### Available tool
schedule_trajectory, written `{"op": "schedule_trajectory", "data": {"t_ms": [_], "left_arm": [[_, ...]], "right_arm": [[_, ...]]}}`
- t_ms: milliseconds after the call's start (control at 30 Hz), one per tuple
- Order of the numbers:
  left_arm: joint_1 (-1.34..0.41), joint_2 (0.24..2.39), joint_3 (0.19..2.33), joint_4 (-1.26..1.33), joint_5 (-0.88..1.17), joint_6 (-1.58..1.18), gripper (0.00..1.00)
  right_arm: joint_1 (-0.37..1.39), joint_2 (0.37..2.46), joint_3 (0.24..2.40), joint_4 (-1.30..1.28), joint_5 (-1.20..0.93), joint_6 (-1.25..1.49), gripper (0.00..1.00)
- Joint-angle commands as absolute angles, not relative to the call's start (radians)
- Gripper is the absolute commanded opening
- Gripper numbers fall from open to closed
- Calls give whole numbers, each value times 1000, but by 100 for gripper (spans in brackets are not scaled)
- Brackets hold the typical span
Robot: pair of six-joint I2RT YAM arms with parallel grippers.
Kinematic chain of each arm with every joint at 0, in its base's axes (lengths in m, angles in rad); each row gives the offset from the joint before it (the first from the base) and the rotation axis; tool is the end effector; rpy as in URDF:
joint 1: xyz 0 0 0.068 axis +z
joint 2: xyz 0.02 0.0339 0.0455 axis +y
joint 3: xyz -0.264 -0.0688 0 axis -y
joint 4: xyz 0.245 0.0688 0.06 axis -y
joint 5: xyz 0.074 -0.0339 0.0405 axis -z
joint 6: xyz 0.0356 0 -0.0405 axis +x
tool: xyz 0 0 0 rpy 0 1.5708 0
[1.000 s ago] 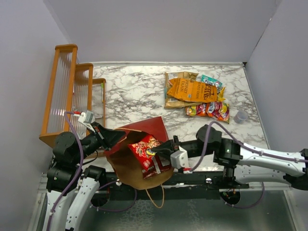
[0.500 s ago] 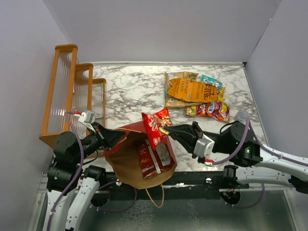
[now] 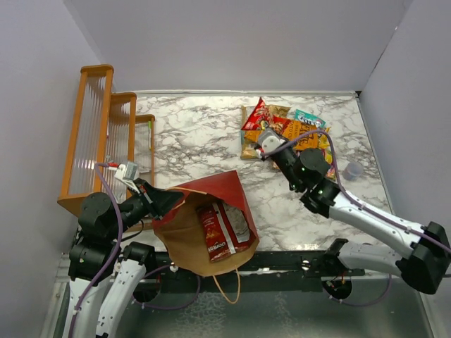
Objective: Take the snacks out of the paper bag
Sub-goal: Place the snack at the center of the board.
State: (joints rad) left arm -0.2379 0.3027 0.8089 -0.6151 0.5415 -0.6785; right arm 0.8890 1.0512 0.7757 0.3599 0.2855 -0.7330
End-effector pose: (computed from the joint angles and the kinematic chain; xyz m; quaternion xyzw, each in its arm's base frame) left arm 0.0511 -0.0313 0.3521 0.0175 0.7391 -0.4631 0.4888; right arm 0.1646 0.1868 0.3429 -0.4134 0.5373 -0.0392 0.7341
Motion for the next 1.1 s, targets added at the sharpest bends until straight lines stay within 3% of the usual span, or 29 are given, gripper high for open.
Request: {"op": "schedule_trajectory", "data": {"t_ms": [0,300,667,733,867,1067], "left_arm": [[-241,288,831,-621,519,-677,0],[-241,294,850,-642,514,-666,0],[-241,313,850,-625,523,-655,0],[-241,313,847,-623,523,-656,0],[-241,314,847,-622,529,-659,0],[-241,311,852,-629,525,-658,0]], "right_arm": [[728,1192,767,511,249,-587,4],[461,1532,871,551,154,-427,3],[356,1781,938,510,52,-357,5],[356,1801,921,515,44,-335,9],[356,1793,873,539,29,-304,27],[356,1621,817,511,-15,-284,53]]}}
